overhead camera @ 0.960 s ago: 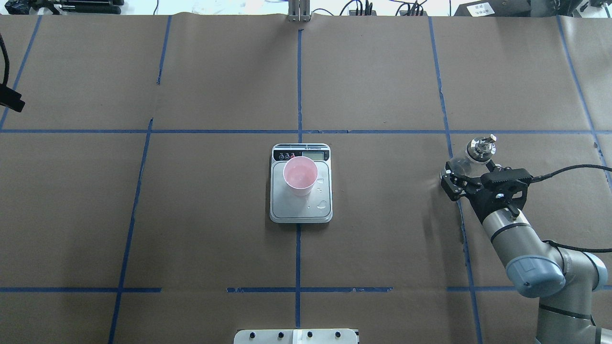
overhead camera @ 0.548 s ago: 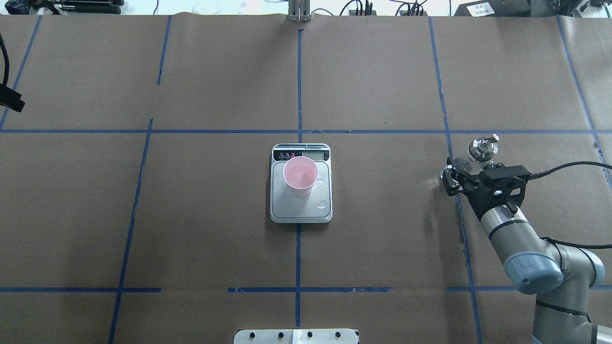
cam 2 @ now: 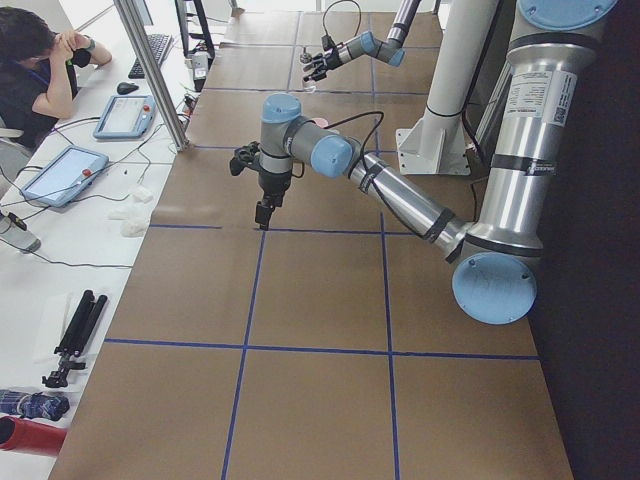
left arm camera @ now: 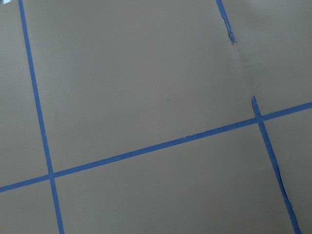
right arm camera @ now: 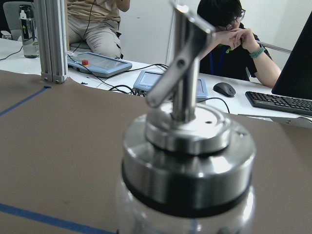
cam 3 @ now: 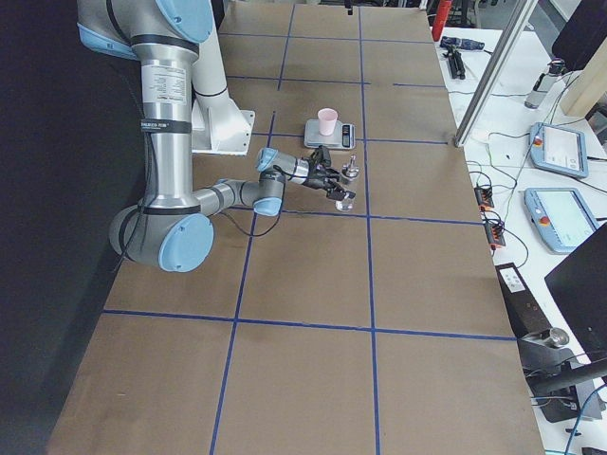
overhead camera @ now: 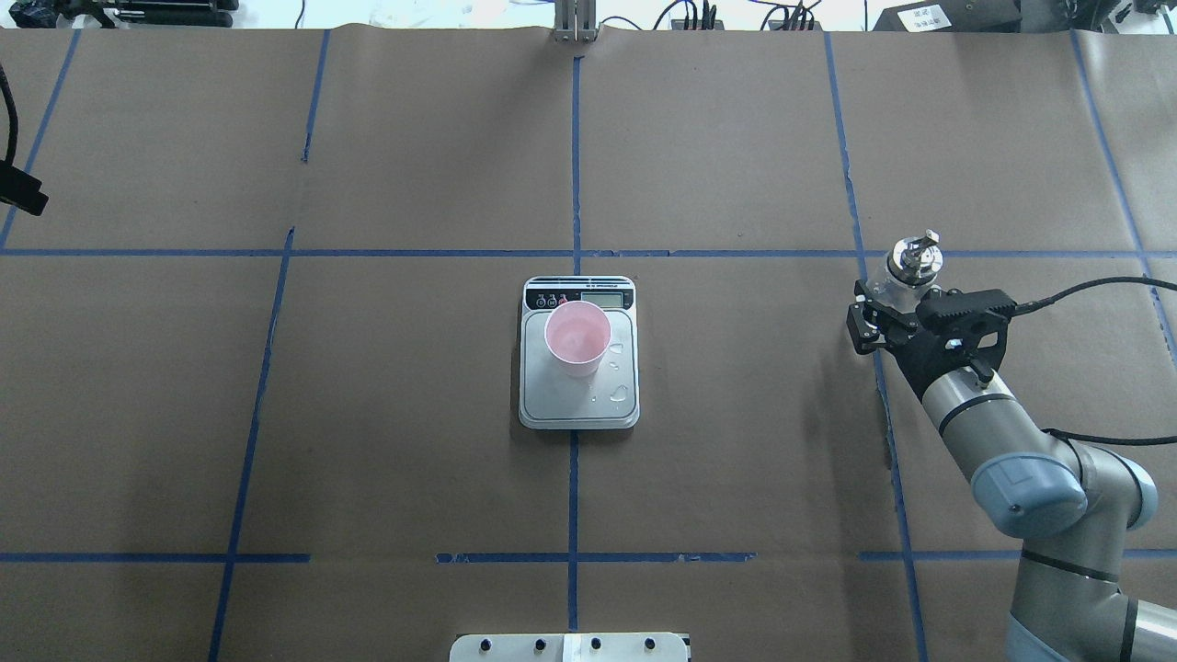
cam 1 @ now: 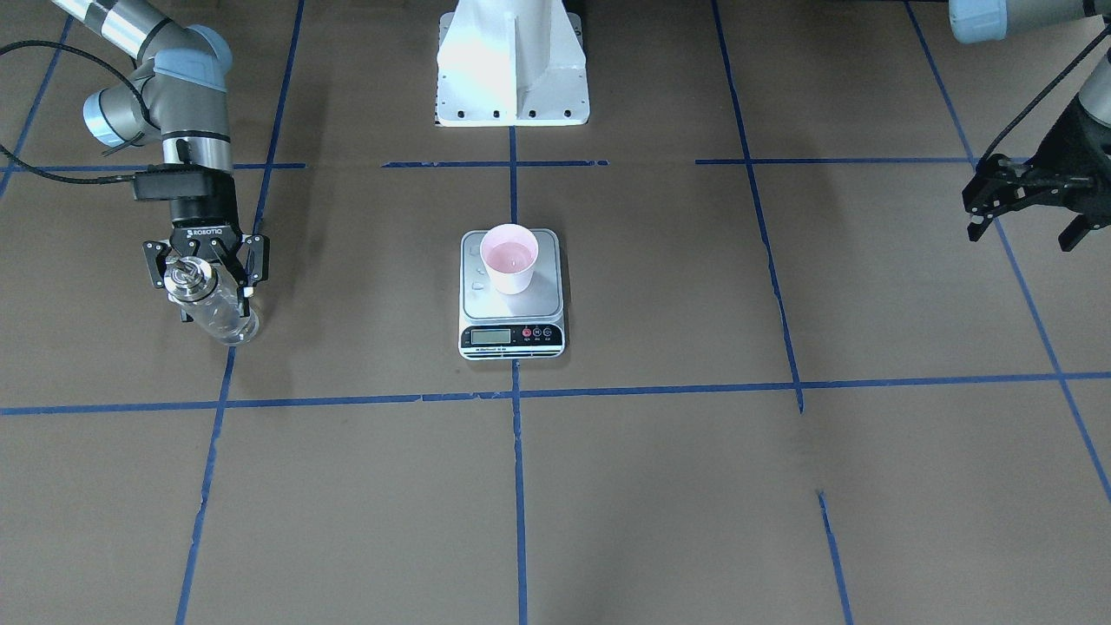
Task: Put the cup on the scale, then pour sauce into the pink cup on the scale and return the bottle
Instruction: 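Lift the bottle with the right gripper and move it over the cup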
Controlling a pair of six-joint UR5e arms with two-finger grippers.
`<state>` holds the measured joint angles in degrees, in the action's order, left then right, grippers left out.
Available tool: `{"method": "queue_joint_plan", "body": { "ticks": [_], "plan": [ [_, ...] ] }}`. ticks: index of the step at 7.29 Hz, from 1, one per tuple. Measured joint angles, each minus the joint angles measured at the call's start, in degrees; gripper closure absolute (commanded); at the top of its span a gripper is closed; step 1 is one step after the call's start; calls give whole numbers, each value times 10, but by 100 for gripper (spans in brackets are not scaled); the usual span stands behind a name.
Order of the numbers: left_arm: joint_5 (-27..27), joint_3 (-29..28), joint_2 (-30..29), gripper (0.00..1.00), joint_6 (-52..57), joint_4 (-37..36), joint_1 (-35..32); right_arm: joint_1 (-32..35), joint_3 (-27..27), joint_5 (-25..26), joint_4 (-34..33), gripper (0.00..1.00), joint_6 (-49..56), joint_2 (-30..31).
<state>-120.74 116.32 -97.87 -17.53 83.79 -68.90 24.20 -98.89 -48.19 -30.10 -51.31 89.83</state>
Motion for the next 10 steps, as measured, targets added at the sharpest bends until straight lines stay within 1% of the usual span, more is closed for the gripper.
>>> {"method": "queue_joint_plan", "body": {
  "ticks": [1, 2, 4, 5, 6, 8, 9, 10],
  "plan": [
    [-1, -1, 3, 0, 18, 0, -8, 5, -8, 1, -6, 100, 18, -4],
    [-2, -5, 8, 0, 60, 0, -27, 8, -14, 6, -13, 100, 39, -9],
    [-3, -33, 30, 0, 177, 1, -84, 8, -24, 13, -20, 100, 81, -16],
    [-4, -65, 36, 0, 243, 10, -118, 8, -25, 24, -27, 100, 128, -29],
    [-17, -111, 40, 0, 295, 34, -151, 8, -25, 41, -51, 100, 174, -53],
    [-72, -220, 43, 0, 326, 117, -193, 7, -27, 72, -109, 100, 206, -109],
    [-83, -264, 44, 0, 328, 166, -200, 6, -30, 87, -145, 100, 213, -133],
    [-87, -288, 48, 0, 330, 194, -203, 2, -33, 106, -174, 100, 231, -147]
  ]
}}
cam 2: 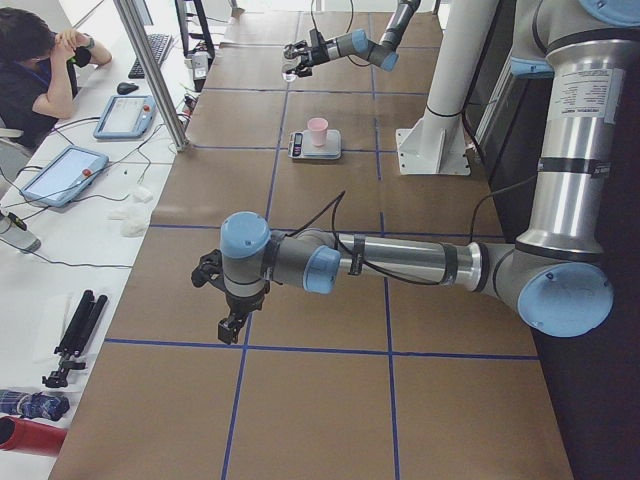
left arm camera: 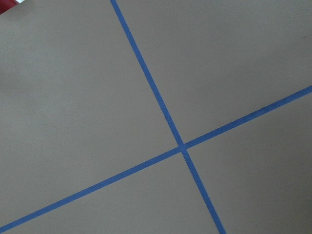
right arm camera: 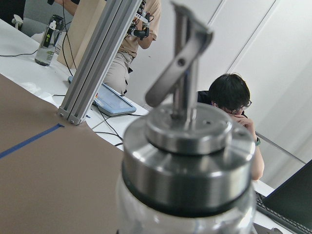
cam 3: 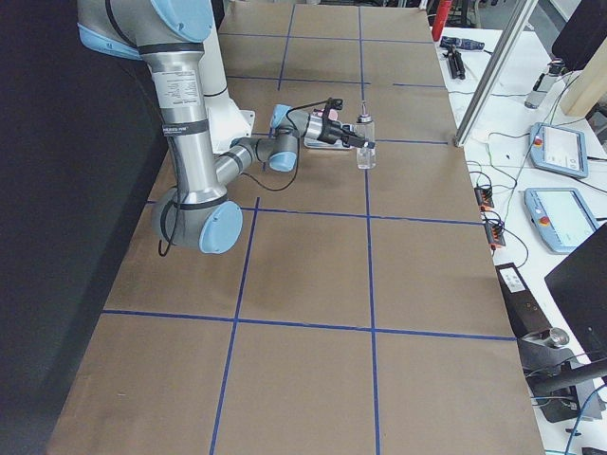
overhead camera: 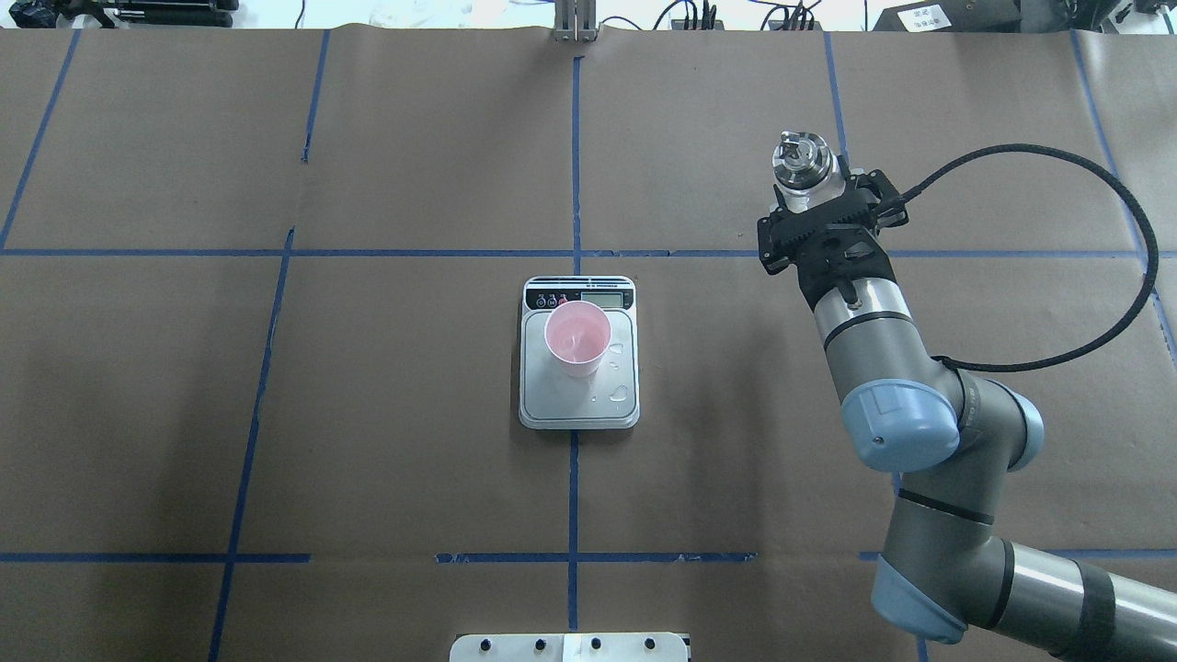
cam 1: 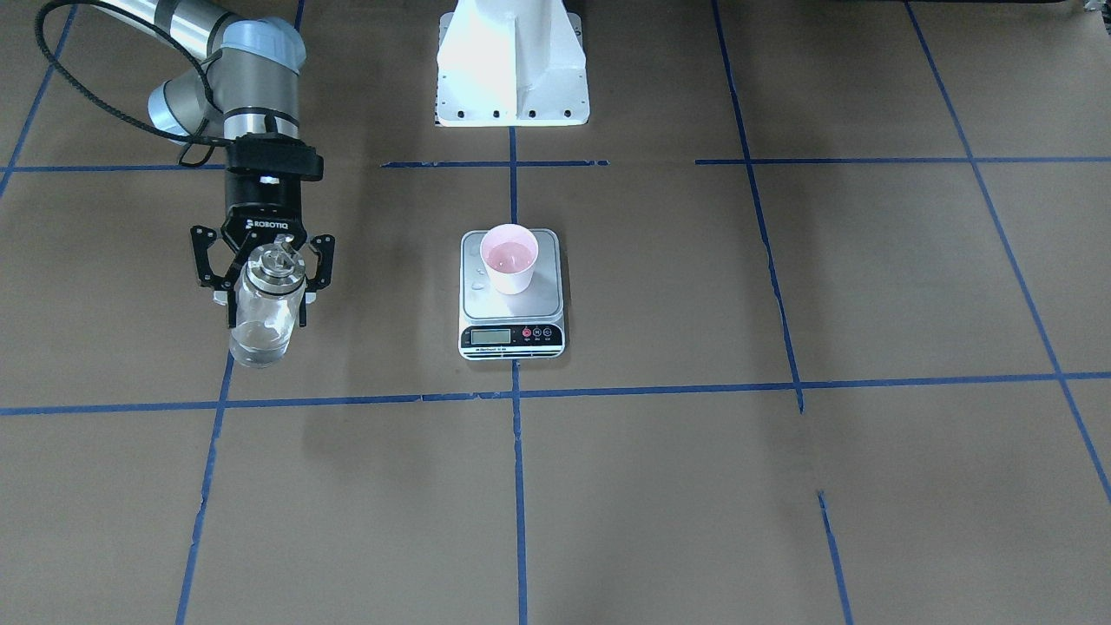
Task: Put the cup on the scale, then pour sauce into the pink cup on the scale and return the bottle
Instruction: 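Lift the bottle with the right gripper and move it over the cup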
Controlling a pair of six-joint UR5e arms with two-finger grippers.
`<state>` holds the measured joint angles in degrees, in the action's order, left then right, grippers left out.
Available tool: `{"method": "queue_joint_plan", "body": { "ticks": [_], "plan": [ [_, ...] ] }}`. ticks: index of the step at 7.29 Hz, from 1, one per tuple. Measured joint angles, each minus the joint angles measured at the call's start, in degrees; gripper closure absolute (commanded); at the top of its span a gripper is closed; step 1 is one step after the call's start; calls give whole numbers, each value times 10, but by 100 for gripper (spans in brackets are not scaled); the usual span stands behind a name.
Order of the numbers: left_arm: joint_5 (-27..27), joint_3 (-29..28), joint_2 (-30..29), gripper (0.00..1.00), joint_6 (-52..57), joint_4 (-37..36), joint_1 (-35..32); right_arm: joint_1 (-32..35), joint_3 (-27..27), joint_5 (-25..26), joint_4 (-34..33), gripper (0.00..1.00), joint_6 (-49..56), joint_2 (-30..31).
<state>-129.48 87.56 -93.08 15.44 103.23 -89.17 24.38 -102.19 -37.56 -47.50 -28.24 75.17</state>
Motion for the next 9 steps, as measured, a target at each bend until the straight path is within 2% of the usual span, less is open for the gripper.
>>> {"method": "queue_joint_plan", "body": {
  "ticks": [4, 9],
  "plan": [
    [-1, -36, 12, 0, 2, 20, -2, -68, 0, 128, -45, 100, 137, -23],
    [-1, -42, -3, 0, -30, 12, -1, -114, 11, 206, -132, 100, 189, -54]
  ]
}}
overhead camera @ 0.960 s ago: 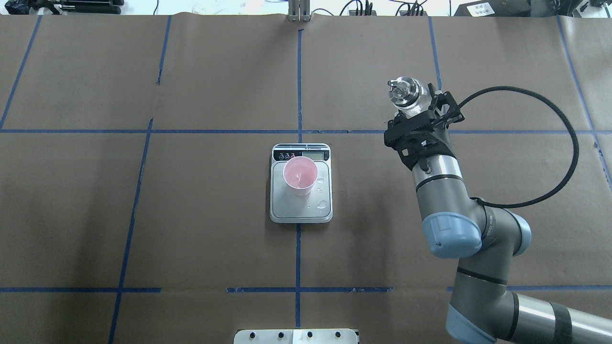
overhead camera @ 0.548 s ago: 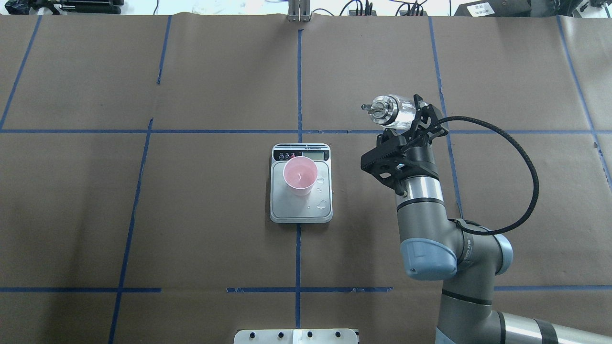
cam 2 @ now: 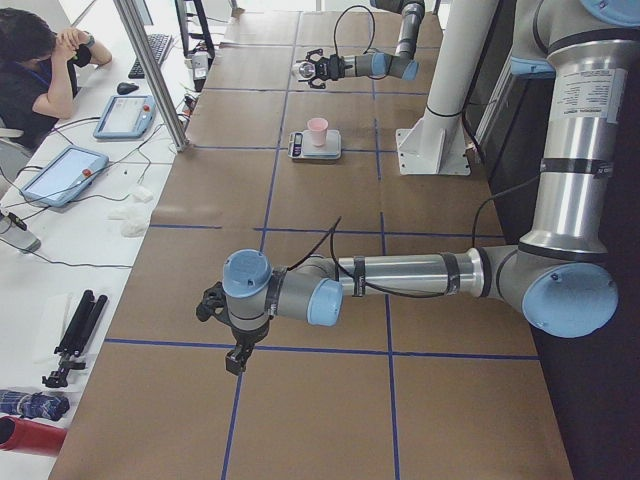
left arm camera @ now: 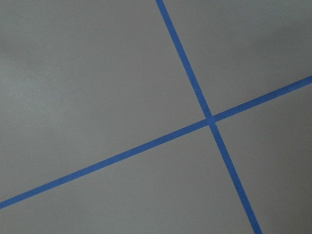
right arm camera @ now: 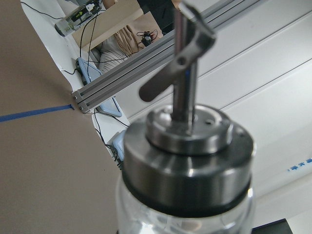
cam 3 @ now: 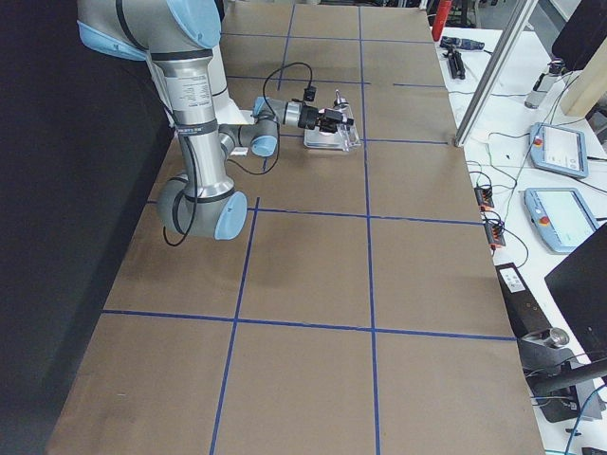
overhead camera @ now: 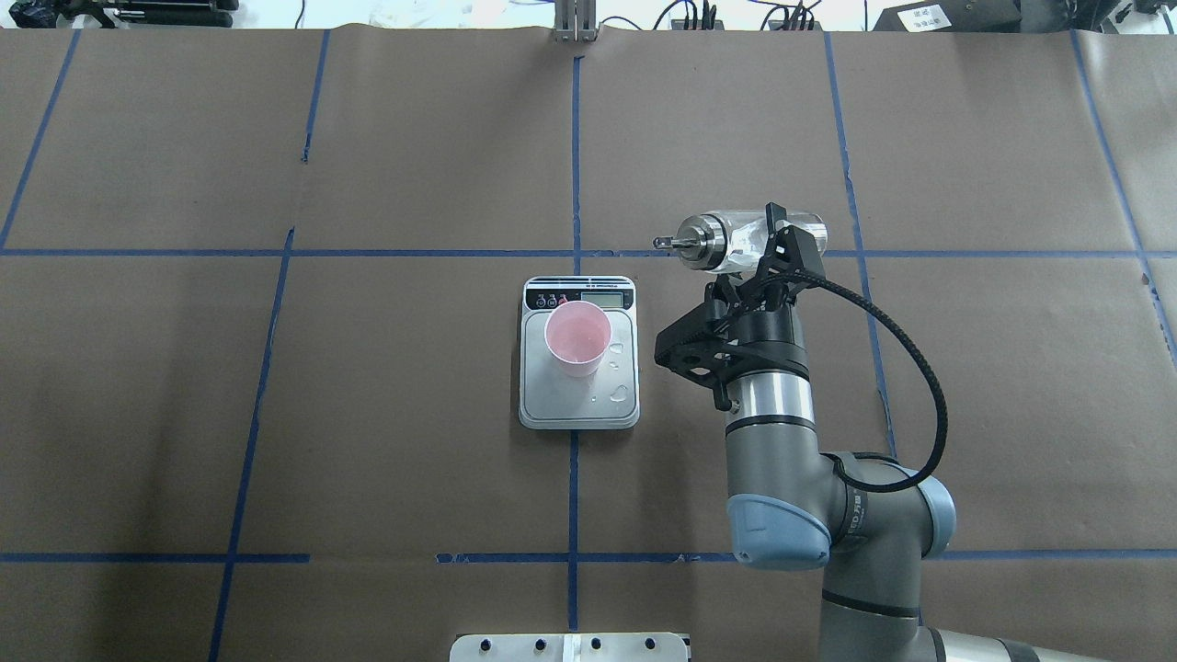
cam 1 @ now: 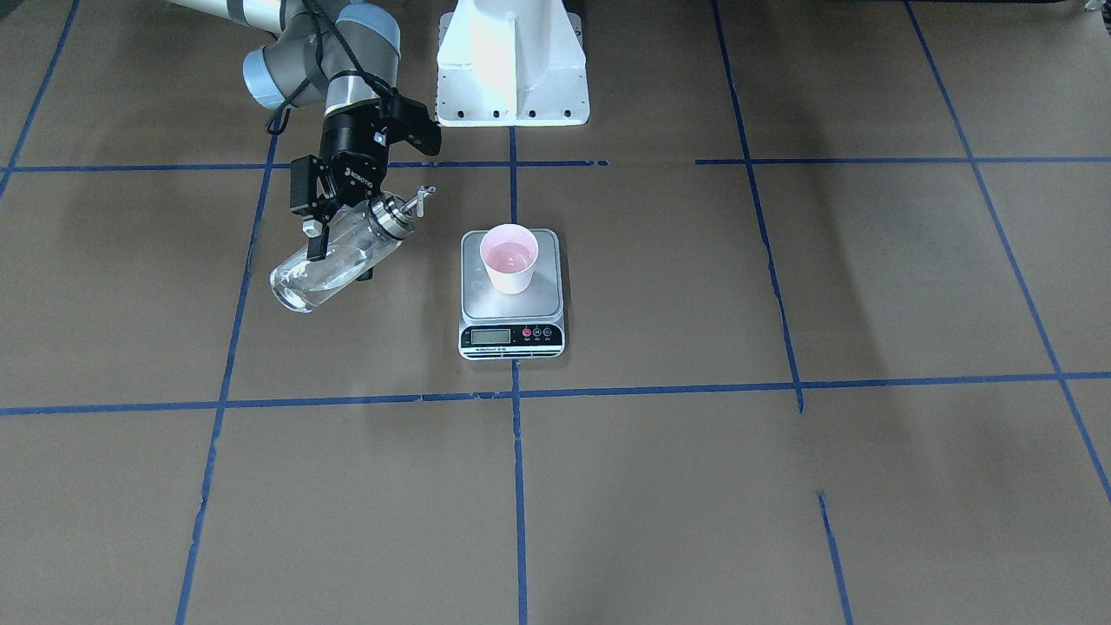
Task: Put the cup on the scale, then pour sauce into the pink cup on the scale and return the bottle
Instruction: 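Tilt the bottle spout down over the pink cup with the right gripper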
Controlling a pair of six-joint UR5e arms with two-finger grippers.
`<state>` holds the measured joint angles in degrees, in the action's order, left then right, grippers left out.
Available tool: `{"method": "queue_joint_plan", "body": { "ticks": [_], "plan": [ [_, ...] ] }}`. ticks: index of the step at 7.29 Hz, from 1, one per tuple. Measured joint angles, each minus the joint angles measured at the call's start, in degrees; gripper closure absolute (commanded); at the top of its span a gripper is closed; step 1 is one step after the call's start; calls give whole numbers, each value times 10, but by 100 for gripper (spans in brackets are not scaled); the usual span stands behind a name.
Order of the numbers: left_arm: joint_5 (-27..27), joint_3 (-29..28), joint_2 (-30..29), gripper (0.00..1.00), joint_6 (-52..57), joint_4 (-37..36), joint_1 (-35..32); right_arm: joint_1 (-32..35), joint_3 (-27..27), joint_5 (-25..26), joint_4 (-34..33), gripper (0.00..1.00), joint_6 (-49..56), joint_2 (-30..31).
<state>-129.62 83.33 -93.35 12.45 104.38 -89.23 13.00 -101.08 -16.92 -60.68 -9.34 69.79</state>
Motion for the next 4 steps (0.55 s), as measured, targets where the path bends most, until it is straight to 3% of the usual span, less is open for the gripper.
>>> {"method": "queue_joint_plan", "body": {
  "ticks": [4],
  "plan": [
    [1, 1, -7, 0, -25, -1, 0, -15, 55, 40, -41, 100, 31, -34]
  ]
}}
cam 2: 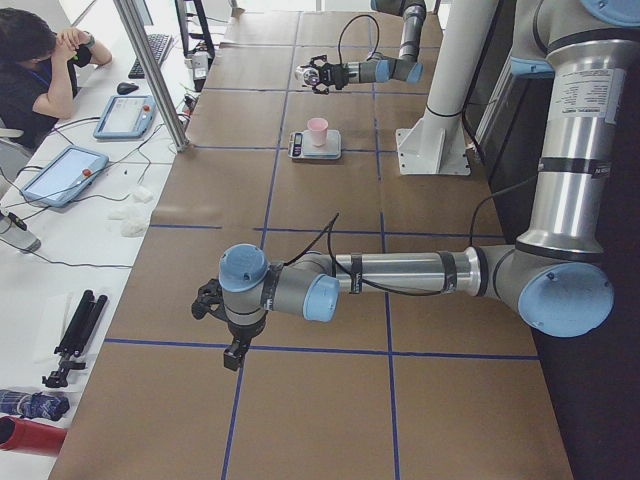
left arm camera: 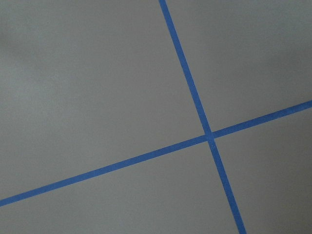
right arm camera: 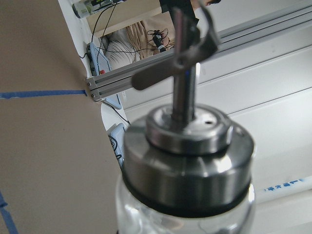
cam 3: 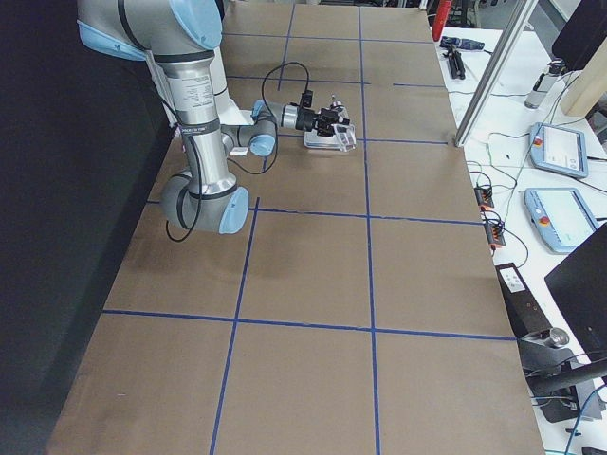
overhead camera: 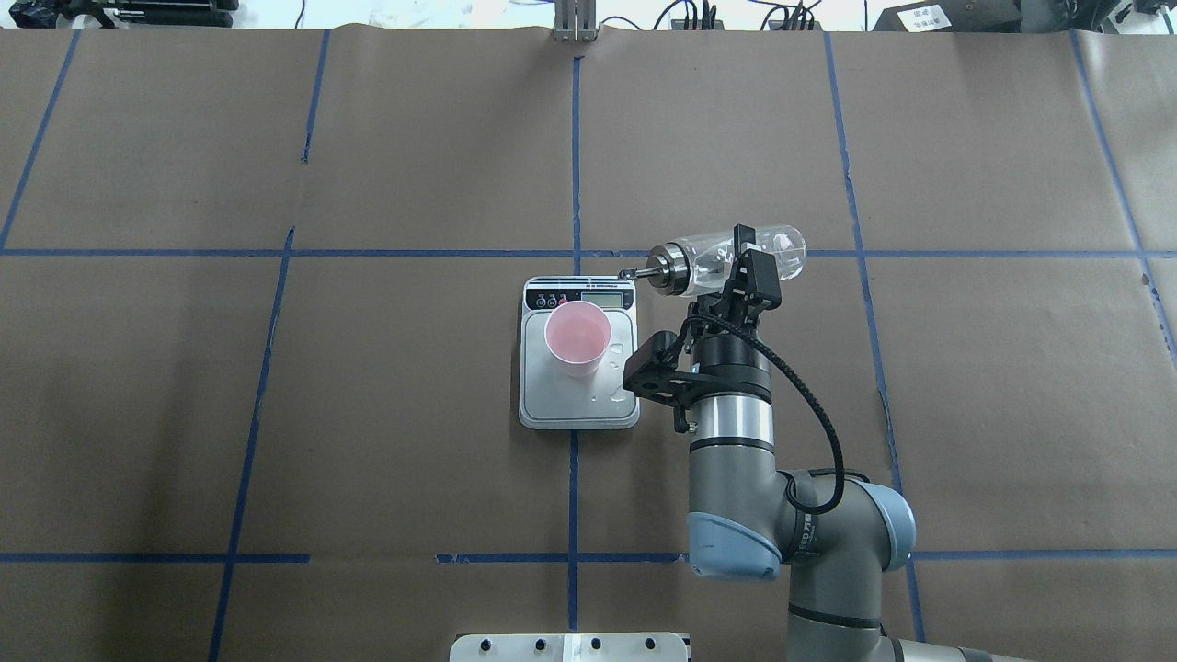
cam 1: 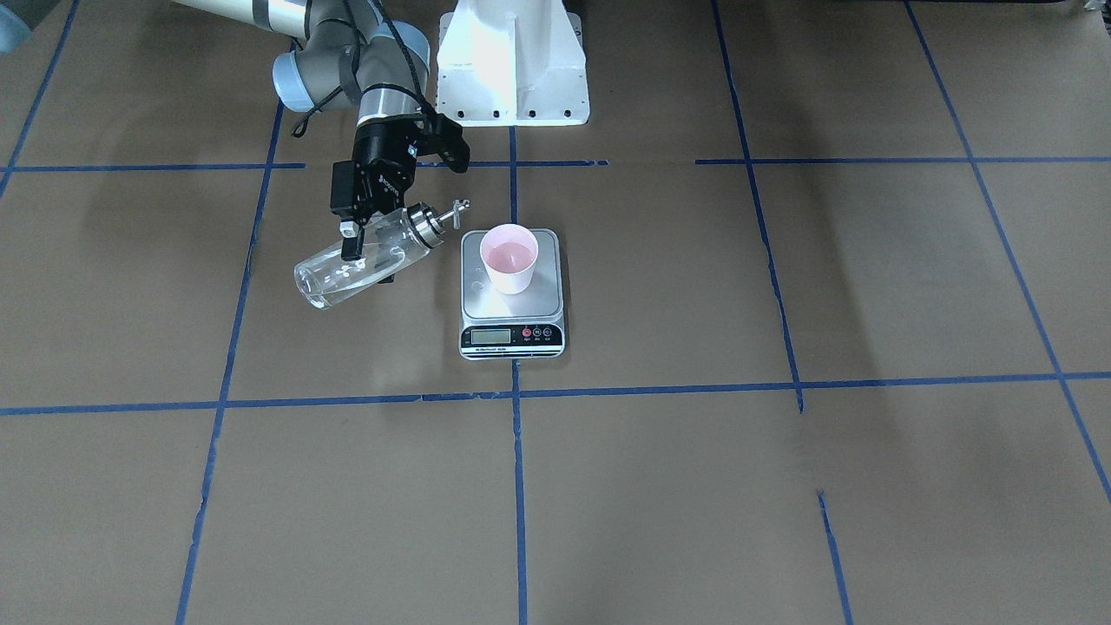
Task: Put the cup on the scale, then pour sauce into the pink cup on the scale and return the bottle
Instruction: 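Tilt the bottle spout down over the pink cup with the right gripper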
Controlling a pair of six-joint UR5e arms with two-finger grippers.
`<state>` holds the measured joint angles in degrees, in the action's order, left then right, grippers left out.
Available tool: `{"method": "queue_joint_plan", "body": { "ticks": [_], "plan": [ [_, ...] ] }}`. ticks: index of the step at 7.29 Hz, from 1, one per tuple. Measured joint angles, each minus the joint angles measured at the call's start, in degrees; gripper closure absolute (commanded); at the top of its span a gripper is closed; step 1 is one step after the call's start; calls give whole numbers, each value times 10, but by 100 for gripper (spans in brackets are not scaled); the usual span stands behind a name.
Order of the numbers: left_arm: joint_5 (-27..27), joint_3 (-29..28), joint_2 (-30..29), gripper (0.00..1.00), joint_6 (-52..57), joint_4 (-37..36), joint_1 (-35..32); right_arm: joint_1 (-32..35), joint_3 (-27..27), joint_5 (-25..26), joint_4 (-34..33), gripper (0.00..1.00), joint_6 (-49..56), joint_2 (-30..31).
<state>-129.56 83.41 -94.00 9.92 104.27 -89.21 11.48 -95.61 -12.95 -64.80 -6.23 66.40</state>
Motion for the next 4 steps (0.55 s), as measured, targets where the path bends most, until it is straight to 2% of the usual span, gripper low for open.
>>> {"method": "queue_joint_plan", "body": {
  "ticks": [4],
  "plan": [
    [0, -1, -3, 0, 0, 0, 0, -4, 16, 32, -5, 100, 112, -7]
  ]
}}
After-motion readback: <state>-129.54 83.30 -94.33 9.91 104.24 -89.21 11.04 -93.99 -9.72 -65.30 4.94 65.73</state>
